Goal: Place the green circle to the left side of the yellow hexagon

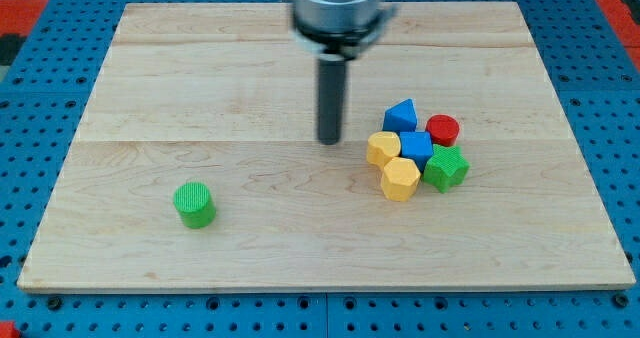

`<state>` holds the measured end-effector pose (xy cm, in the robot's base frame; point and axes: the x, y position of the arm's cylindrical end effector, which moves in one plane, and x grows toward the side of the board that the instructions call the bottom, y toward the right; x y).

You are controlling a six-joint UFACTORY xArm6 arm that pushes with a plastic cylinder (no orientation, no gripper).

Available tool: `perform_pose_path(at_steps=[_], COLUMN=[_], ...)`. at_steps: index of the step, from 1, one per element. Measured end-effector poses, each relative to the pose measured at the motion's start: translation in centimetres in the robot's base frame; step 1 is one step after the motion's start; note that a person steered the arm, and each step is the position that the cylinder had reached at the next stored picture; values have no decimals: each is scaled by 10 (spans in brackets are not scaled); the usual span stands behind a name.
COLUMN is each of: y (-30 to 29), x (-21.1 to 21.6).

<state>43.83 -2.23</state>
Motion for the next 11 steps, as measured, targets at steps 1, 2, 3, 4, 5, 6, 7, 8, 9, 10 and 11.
perform_pose_path(at_steps=[1, 2, 3, 4, 5, 6, 7, 8, 9, 10, 11], y=[-34, -119, -191, -184, -150, -105, -44, 2, 36, 72, 98], x=[14, 47, 81, 107, 100, 94, 91, 86, 89, 81, 79])
